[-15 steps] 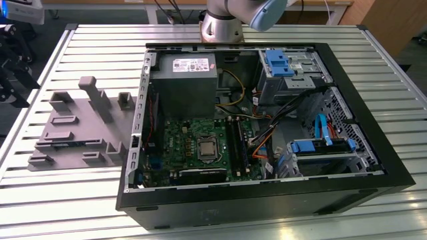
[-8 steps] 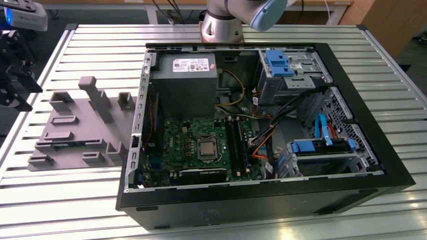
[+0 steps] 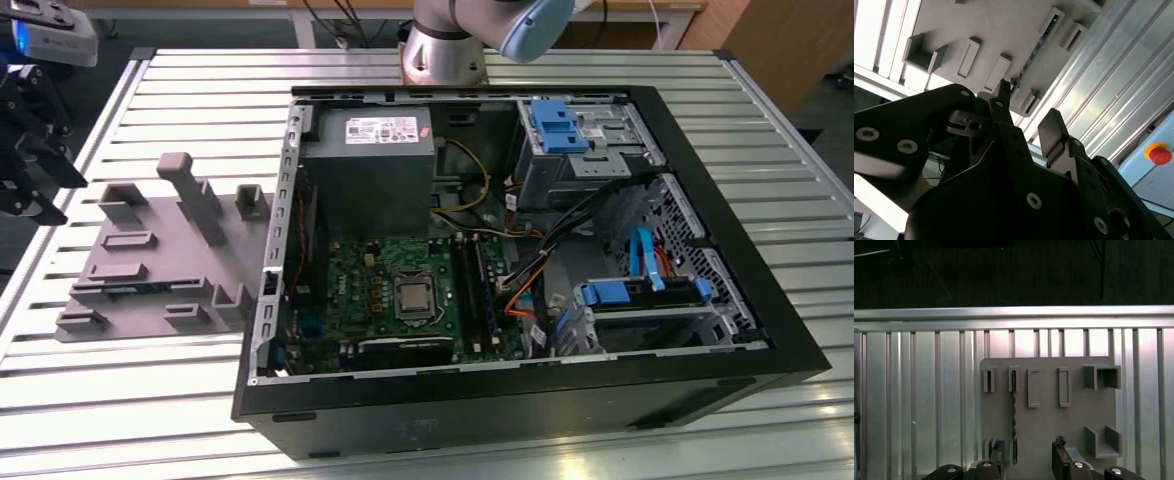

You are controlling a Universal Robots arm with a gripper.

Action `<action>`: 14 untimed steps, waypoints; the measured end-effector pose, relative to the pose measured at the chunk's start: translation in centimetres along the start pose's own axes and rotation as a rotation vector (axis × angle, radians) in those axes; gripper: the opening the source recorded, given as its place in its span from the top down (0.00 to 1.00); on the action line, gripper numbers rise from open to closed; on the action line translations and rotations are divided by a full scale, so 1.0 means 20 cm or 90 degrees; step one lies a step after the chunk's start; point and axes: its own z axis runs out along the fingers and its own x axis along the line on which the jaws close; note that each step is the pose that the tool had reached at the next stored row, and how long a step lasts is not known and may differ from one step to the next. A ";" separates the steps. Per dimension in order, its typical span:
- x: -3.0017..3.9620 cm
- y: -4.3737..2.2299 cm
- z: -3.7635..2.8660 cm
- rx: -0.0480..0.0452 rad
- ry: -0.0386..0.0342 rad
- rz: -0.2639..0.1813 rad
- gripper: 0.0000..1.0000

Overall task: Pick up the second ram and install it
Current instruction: 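Pick up the second ram and move it above second insertion slot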

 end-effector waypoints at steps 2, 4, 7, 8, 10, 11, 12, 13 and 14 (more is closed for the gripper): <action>0.000 0.000 0.017 -0.0001 0.0001 0.000 0.50; 0.000 0.000 0.035 -0.0001 0.0001 0.000 0.50; 0.001 0.000 0.063 -0.0001 0.0001 0.000 0.50; 0.001 0.000 0.072 -0.0001 0.0001 0.000 0.50; 0.001 0.001 0.090 -0.0001 0.0001 0.000 0.50; 0.001 0.001 0.099 -0.0001 0.0001 0.000 0.50; 0.002 0.001 0.108 -0.0001 0.0001 0.000 0.50; 0.002 0.001 0.118 -0.0001 0.0002 0.000 0.50; 0.002 0.001 0.126 -0.0001 0.0003 0.001 0.50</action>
